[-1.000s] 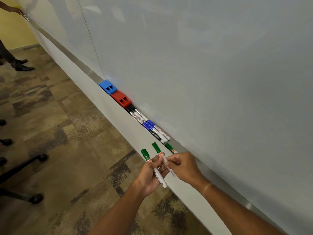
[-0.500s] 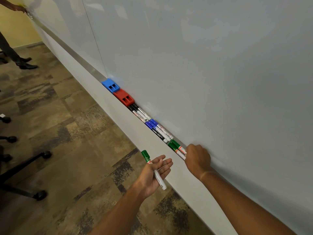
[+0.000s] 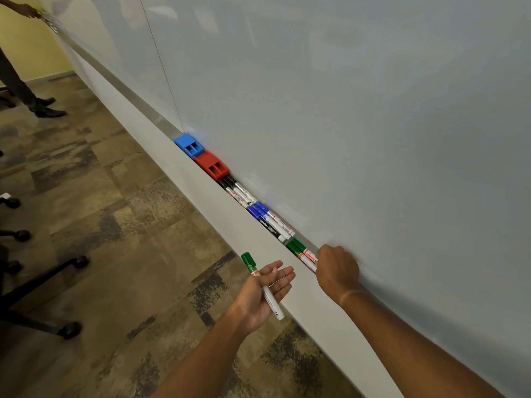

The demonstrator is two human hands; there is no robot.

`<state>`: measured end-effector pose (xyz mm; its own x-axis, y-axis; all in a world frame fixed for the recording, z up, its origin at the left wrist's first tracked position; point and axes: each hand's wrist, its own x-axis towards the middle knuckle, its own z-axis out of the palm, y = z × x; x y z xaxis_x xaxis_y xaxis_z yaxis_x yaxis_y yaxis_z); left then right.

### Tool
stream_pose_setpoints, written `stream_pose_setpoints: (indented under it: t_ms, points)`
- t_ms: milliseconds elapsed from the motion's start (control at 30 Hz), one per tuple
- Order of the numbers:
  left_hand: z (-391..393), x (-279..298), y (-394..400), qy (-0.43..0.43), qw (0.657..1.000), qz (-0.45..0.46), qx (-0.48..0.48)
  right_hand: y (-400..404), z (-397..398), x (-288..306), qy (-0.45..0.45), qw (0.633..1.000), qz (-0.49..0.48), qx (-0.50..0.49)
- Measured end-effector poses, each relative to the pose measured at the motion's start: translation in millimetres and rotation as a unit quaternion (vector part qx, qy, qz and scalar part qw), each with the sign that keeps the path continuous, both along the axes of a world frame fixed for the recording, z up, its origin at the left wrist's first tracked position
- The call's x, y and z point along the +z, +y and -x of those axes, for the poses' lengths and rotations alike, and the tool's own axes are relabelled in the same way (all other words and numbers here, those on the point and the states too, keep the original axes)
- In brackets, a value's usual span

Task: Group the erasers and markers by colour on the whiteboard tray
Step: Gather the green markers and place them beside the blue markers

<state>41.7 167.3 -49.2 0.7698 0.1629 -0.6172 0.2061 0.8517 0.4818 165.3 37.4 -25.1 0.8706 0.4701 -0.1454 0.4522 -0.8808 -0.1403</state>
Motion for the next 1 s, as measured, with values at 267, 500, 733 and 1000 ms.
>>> stream_pose_setpoints:
  t_ms: [267, 500, 733, 1000]
  points:
    - [-6, 3, -1, -0.006, 1.000, -0.012, 0.008, 5, 19, 5, 0.010, 0.978, -0.203, 0.057]
    - [-14, 6, -5, -0.019, 0.999, -0.022, 0.039, 13, 52, 4, 0.316, 0.869, -0.374, 0.074]
    - [-10, 8, -8, 0.004, 0.953, -0.287, -0.097, 7, 34, 1, 0.215, 0.911, -0.350, 0.026]
    - [5, -10, 1, 0.119, 0.696, -0.673, -0.219, -5, 1, 2, -0.025, 0.990, -0.135, -0.001]
